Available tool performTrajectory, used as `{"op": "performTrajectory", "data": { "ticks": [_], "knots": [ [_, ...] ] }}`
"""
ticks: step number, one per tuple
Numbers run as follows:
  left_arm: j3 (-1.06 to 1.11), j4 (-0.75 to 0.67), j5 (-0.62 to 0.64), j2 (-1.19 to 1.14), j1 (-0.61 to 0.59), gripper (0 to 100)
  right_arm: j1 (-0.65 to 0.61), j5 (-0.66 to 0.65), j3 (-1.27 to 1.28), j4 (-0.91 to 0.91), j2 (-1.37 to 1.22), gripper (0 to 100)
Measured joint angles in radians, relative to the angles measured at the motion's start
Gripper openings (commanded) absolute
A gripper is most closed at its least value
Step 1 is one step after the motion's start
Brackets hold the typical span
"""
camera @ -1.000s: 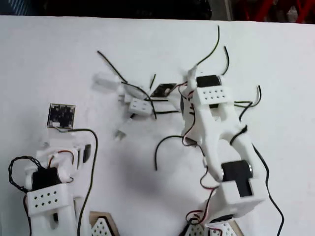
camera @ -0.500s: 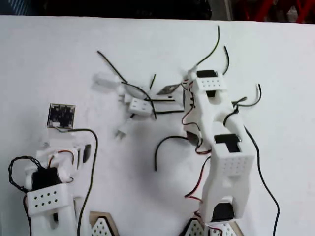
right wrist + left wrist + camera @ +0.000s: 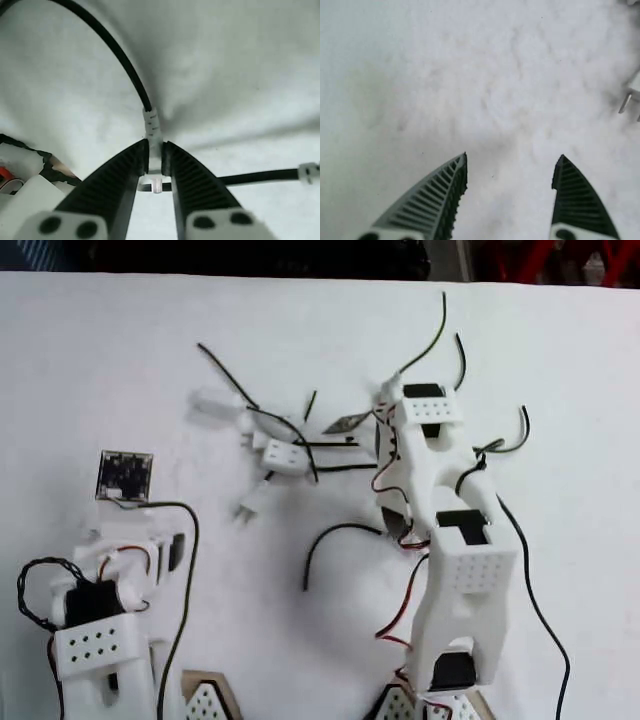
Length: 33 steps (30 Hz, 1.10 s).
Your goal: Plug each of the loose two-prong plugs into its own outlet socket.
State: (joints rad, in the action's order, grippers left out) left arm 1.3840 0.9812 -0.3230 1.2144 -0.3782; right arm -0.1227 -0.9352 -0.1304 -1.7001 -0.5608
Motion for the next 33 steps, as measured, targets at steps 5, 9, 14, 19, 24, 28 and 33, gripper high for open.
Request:
{"op": "performTrajectory", "data": {
  "ticks": [5, 9, 14, 19, 24, 28, 33],
  "knots": [
    [0.0, 0.0, 0.0, 0.0, 0.0, 28, -0.002, 0.0, 0.032, 0.0, 0.0, 2.2],
    [0.0, 0.0, 0.0, 0.0, 0.0, 28, -0.002, 0.0, 0.037, 0.0, 0.002, 9.5],
    [0.0, 0.0, 0.0, 0.0, 0.0, 28, 0.0, 0.0, 0.04, 0.0, 0.029, 13.8],
    [0.0, 0.0, 0.0, 0.0, 0.0, 28, 0.02, 0.0, 0.04, 0.0, 0.032, 13.8],
    [0.0, 0.0, 0.0, 0.0, 0.0, 28, 0.018, 0.0, 0.032, 0.0, -0.025, 12.5],
    [0.0, 0.0, 0.0, 0.0, 0.0, 28, 0.023, 0.0, 0.026, -0.003, -0.035, 1.1],
    [0.0, 0.0, 0.0, 0.0, 0.0, 28, 0.023, -0.003, 0.038, -0.005, -0.043, 1.8]
  ]
}}
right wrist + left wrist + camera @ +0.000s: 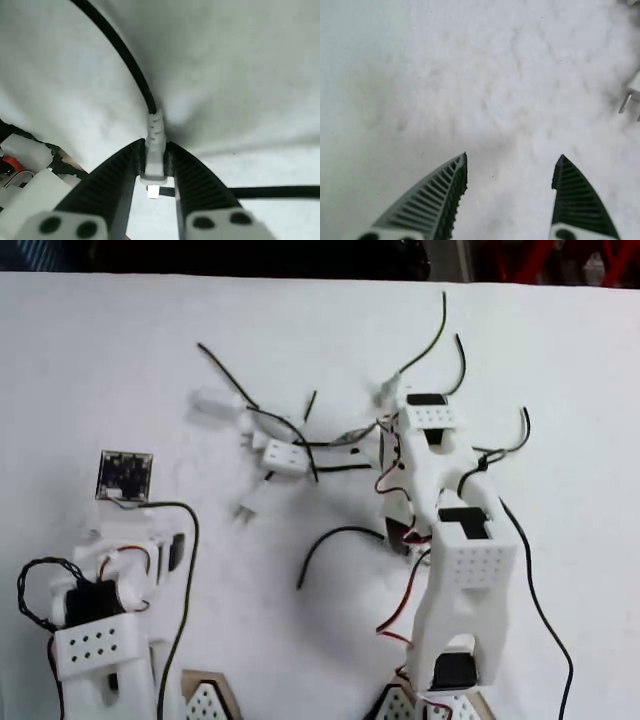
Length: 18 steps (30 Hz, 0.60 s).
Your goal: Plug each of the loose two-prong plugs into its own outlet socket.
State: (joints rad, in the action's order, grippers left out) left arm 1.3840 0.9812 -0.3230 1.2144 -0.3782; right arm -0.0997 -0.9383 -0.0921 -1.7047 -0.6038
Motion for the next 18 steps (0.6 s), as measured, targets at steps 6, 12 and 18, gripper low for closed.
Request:
{"op": "performTrajectory", "data": {
  "ticks": [6, 12, 18],
  "knots": [
    [0.0, 0.0, 0.0, 0.0, 0.0, 28, 0.0, 0.002, 0.002, 0.0, 0.061, 1.7],
    [0.0, 0.0, 0.0, 0.0, 0.0, 28, -0.002, 0.005, 0.048, 0.0, 0.275, 1.7],
    [0.0, 0.0, 0.0, 0.0, 0.0, 28, -0.003, 0.123, 0.181, 0.037, 0.494, 1.7]
  ]
}}
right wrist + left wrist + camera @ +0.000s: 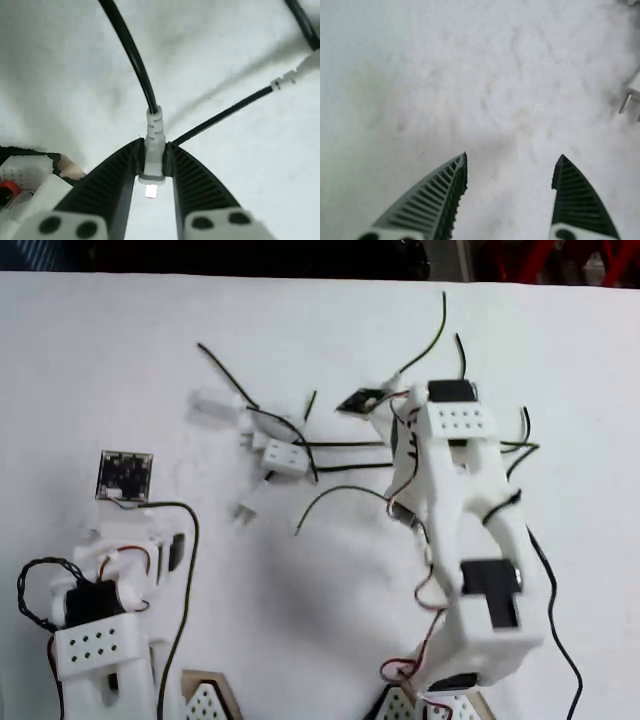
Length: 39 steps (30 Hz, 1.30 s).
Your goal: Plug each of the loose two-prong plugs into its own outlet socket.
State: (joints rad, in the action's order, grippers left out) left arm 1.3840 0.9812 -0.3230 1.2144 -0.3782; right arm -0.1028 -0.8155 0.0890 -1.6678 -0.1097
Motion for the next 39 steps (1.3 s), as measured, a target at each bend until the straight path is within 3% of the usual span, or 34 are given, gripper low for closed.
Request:
{"op": "performTrajectory", "data": {
  "ticks": [8, 15, 22, 29, 39],
  "knots": [
    [0.0, 0.0, 0.0, 0.0, 0.0, 28, -0.074, 0.219, 0.399, 0.341, 0.295, 1.8],
    [0.0, 0.0, 0.0, 0.0, 0.0, 28, -0.143, 0.322, 0.571, 0.545, 0.292, 1.8],
    [0.0, 0.0, 0.0, 0.0, 0.0, 28, -0.169, 0.33, 0.535, 0.563, 0.097, 1.8],
    [0.0, 0.0, 0.0, 0.0, 0.0, 28, -0.17, 0.33, 0.427, 0.456, 0.014, 1.8],
    [0.0, 0.0, 0.0, 0.0, 0.0, 28, -0.172, 0.347, 0.416, 0.298, 0.413, 1.7]
  ]
}}
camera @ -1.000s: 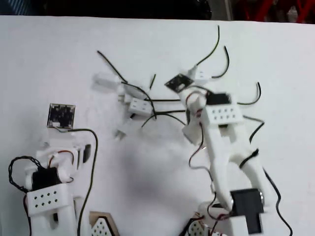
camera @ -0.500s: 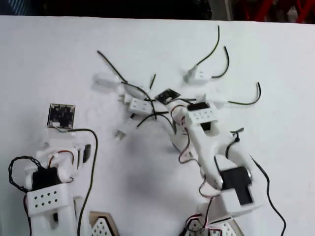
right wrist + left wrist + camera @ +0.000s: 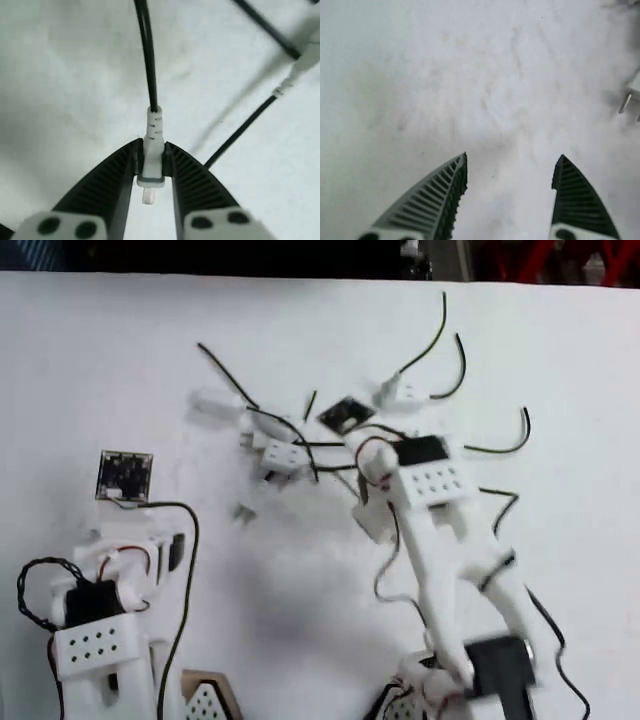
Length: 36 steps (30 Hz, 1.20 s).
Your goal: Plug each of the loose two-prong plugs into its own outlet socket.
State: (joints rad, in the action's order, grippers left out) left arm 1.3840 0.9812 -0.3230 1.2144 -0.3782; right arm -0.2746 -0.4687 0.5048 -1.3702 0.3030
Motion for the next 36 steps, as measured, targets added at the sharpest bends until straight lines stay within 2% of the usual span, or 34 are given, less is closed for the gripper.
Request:
{"op": "performTrajectory", "data": {
  "ticks": [4, 12, 16, 19, 27, 36],
  "knots": [
    [0.0, -0.026, 0.055, 0.0, 0.0, 28, -0.021, 0.086, 0.005, -0.005, 0.201, 1.7],
    [-0.124, -0.034, 0.293, 0.0, 0.005, 28, -0.226, 0.241, 0.14, 0.098, 0.505, 1.7],
    [-0.18, -0.034, 0.45, 0.0, 0.071, 28, -0.307, 0.293, 0.221, 0.184, 0.615, 1.7],
    [-0.206, -0.034, 0.522, 0.0, 0.14, 28, -0.364, 0.322, 0.288, 0.244, 0.695, 1.7],
    [-0.244, -0.034, 0.569, 0.0, 0.333, 28, -0.462, 0.334, 0.463, 0.341, 0.855, 1.7],
    [-0.269, -0.034, 0.568, 0.072, 0.531, 28, -0.482, 0.334, 0.519, 0.35, 0.885, 1.7]
  ]
}}
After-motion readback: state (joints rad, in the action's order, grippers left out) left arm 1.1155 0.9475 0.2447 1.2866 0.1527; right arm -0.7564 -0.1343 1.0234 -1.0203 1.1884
